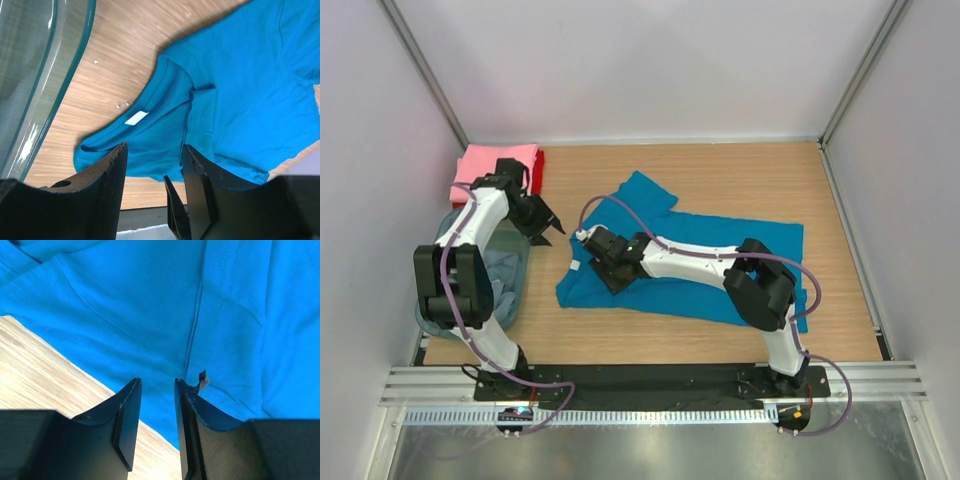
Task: Fold and stack the t-shirts
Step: Fold the tshirt
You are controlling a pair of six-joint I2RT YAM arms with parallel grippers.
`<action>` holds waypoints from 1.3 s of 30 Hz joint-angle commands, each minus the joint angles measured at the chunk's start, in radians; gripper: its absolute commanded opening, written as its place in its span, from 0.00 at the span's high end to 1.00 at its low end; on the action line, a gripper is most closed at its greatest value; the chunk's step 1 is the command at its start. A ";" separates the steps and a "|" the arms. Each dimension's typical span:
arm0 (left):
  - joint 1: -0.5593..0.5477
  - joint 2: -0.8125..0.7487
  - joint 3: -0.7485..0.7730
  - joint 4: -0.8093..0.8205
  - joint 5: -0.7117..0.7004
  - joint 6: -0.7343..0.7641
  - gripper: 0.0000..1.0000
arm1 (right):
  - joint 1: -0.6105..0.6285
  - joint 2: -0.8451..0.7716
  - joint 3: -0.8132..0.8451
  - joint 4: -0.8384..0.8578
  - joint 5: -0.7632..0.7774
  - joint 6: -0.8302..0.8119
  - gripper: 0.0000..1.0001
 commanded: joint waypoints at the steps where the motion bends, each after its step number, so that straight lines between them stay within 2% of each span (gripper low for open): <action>1: 0.001 -0.056 -0.016 0.015 0.039 -0.007 0.51 | 0.011 -0.013 -0.003 0.002 0.064 -0.010 0.60; 14: 0.001 -0.056 -0.012 0.021 0.037 -0.020 0.51 | 0.011 -0.004 -0.087 0.031 0.171 -0.004 0.63; 18: 0.001 -0.056 -0.021 0.021 0.034 -0.021 0.51 | 0.011 -0.008 -0.093 0.042 0.204 0.002 0.71; 19: 0.001 -0.057 -0.022 0.021 0.034 -0.020 0.51 | 0.012 -0.008 -0.092 0.045 0.211 0.001 0.78; 24: 0.001 -0.054 -0.022 0.024 0.030 -0.023 0.51 | 0.011 -0.040 -0.090 0.049 0.236 -0.002 0.92; 29: 0.001 -0.048 -0.024 0.028 0.033 -0.026 0.51 | 0.008 -0.057 -0.074 0.029 0.253 -0.002 0.99; 39: 0.001 -0.040 -0.033 0.032 0.033 -0.024 0.50 | -0.023 -0.073 -0.028 0.002 0.273 0.015 0.99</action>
